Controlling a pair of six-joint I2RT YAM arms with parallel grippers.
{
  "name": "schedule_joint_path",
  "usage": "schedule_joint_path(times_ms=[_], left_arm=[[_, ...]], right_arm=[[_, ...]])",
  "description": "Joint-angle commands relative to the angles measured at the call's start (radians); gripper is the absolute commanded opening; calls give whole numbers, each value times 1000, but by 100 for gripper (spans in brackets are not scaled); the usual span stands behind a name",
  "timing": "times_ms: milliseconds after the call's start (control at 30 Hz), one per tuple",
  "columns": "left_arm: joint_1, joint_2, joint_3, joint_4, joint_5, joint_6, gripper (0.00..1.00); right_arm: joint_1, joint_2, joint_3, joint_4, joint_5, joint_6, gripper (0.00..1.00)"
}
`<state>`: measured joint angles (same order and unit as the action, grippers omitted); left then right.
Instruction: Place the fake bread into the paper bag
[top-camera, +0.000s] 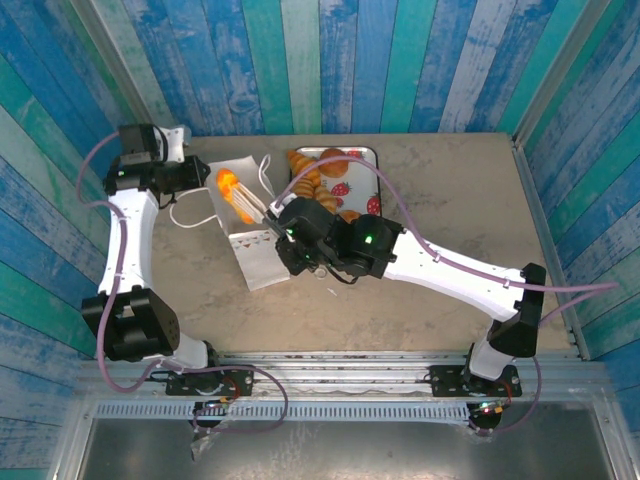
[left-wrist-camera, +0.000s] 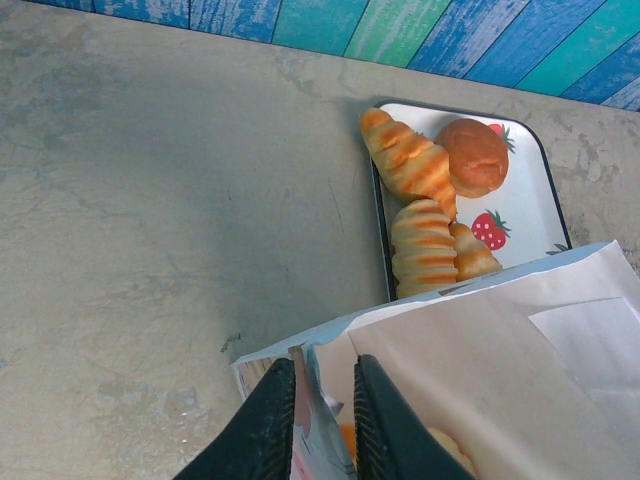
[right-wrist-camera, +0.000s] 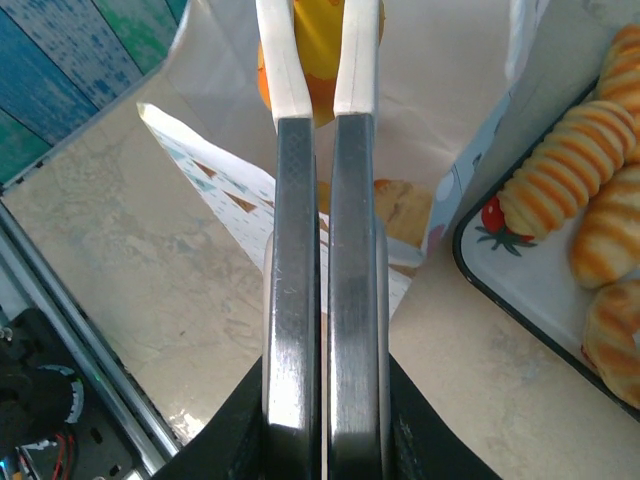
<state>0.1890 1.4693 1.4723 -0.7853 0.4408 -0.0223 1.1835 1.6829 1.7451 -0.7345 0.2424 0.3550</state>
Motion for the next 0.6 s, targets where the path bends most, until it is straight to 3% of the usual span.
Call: schedule_joint_path(times_ms=[0, 567], left_arm=[[4, 27, -4, 9, 5, 2, 19], [3, 23, -3, 9, 9, 5, 16]], right_arm=[[-6, 1, -16, 0, 31, 23, 16], [-16, -3, -44, -2, 31, 31, 25]])
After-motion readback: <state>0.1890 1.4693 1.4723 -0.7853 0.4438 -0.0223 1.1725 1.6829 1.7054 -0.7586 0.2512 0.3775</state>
